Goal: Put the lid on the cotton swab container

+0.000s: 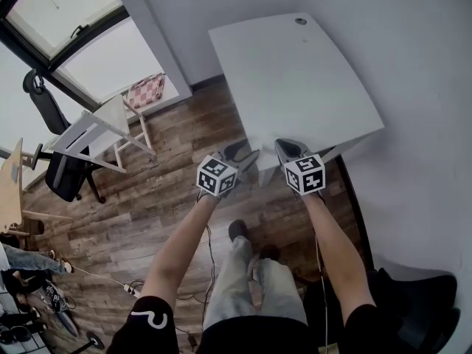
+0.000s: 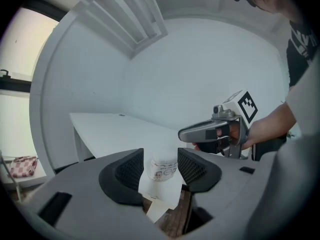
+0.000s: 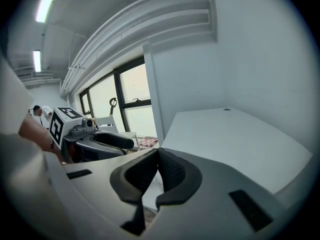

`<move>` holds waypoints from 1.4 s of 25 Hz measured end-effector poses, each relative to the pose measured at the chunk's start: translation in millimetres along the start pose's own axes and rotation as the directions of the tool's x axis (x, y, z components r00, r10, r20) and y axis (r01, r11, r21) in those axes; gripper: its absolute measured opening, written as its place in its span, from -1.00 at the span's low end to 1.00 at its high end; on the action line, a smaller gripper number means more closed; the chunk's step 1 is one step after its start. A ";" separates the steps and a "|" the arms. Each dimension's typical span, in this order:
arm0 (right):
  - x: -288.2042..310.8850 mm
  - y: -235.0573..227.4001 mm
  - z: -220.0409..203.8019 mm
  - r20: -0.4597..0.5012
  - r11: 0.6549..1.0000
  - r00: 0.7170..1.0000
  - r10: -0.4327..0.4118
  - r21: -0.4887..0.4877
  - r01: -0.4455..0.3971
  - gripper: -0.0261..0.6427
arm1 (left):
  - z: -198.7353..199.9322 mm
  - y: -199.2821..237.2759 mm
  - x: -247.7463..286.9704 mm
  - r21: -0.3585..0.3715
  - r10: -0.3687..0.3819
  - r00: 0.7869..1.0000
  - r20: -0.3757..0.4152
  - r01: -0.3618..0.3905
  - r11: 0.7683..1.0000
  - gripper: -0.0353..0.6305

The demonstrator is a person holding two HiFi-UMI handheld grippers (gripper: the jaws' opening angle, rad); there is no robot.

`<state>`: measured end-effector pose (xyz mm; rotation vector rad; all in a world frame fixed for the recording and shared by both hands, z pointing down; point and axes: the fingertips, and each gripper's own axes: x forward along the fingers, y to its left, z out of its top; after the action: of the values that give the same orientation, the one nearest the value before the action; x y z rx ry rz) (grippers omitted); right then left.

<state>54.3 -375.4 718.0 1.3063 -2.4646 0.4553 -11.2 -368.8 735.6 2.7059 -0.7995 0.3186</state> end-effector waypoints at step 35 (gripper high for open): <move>-209.7 33.2 145.0 0.129 0.994 0.987 -0.098 0.050 0.092 -0.88 | 194.2 -134.3 -111.3 0.037 0.216 0.964 0.153 -0.224 0.974 -0.82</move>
<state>120.4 -263.8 496.0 1.5092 -2.4963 0.4138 -3.2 -273.8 492.7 2.7190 -1.1549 0.1903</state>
